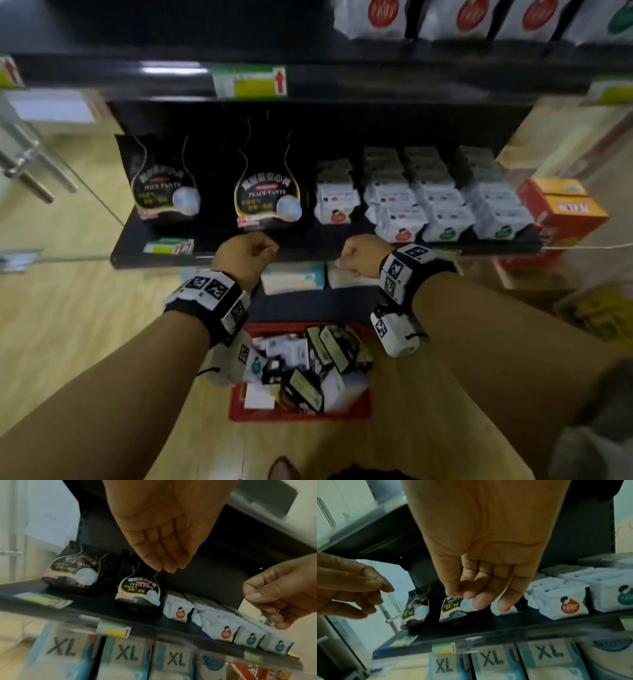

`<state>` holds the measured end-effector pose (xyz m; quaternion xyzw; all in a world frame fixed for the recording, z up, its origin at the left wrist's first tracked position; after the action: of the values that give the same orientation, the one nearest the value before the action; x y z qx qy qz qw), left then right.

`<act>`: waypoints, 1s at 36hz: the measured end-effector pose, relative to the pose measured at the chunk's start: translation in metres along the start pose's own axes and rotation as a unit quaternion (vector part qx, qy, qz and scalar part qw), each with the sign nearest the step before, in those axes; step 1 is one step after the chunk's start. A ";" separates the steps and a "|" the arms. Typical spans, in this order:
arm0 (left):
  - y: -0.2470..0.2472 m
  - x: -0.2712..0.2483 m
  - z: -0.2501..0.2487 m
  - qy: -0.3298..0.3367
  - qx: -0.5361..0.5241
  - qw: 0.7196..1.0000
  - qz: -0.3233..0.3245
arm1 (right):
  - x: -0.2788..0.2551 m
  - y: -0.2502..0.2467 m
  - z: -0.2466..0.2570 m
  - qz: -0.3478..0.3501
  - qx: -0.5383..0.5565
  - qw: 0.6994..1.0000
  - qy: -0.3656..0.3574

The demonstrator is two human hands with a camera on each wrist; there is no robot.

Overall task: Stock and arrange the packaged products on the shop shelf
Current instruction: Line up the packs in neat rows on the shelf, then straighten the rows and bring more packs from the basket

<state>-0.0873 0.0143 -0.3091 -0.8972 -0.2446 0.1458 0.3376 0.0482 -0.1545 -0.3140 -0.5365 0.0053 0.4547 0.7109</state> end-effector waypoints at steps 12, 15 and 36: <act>0.116 -0.009 0.139 -0.156 0.117 0.977 0.085 | 0.086 0.146 -0.075 0.127 -0.085 0.988 0.014; 0.146 -0.017 0.179 -0.176 0.137 0.970 0.092 | 0.106 0.192 -0.096 0.146 -0.081 0.986 0.024; 0.278 0.007 0.450 -0.267 0.240 0.909 0.213 | 0.260 0.423 -0.136 0.199 -0.124 0.971 0.047</act>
<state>-0.1788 0.0772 -0.8269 -0.7471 -0.0867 0.5029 0.4258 -0.0103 -0.0877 -0.8213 -0.6293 0.0886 0.5584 0.5332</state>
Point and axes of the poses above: each hand's wrist, its own x-axis towards the middle knuckle, its own y-axis out of the palm, z = x × y, the point moved 5 cm from there along x, towards the middle knuckle, and after that the axes turned 4 degrees about -x, right-handed, at the moved point
